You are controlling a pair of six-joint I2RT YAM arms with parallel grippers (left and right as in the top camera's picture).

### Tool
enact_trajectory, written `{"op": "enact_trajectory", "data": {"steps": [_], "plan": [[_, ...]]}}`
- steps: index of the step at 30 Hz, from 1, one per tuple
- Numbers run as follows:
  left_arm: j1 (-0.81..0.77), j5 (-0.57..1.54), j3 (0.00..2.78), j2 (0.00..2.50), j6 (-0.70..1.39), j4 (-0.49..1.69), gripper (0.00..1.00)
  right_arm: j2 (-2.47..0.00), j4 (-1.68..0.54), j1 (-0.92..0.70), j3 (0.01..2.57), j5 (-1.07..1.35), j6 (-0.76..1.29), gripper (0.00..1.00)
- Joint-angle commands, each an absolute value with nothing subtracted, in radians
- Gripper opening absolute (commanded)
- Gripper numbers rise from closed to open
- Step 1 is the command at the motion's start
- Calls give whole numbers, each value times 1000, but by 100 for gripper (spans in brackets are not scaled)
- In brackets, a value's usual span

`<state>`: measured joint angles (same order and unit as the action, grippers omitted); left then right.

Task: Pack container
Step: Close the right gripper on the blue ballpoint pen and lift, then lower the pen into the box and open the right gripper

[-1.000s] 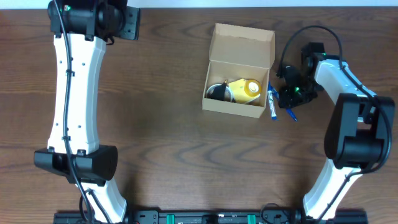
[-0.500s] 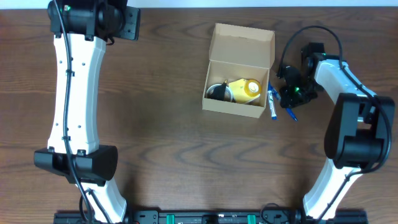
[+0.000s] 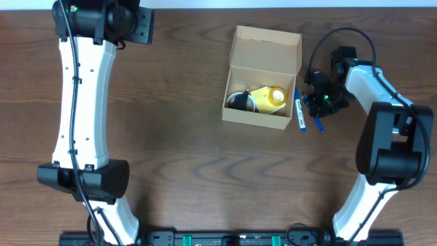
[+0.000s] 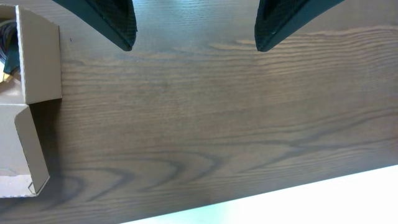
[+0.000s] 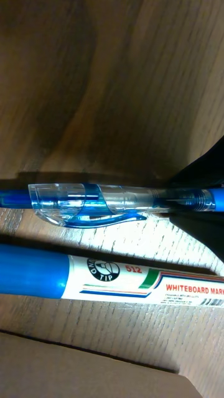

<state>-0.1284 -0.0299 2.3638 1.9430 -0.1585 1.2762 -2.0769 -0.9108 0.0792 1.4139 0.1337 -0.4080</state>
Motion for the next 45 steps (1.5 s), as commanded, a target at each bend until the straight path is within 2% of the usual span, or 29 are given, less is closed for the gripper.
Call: {"op": "enact_trajectory", "data": {"steps": [1, 15, 28, 45], "plan": [[-132, -25, 2374, 1914, -153, 1279, 62, -2109, -902, 70, 1403, 130, -392, 11], [-132, -25, 2374, 1914, -153, 1279, 62, -2109, -855, 84, 1444, 49, -319, 8], [-132, -25, 2374, 1914, -153, 1282, 62, -2109, -1022, 83, 1798, 49, -279, 10], [-132, 0, 2373, 1914, -149, 1282, 61, -2107, -1153, -6, 2041, 53, -311, 9]]}}
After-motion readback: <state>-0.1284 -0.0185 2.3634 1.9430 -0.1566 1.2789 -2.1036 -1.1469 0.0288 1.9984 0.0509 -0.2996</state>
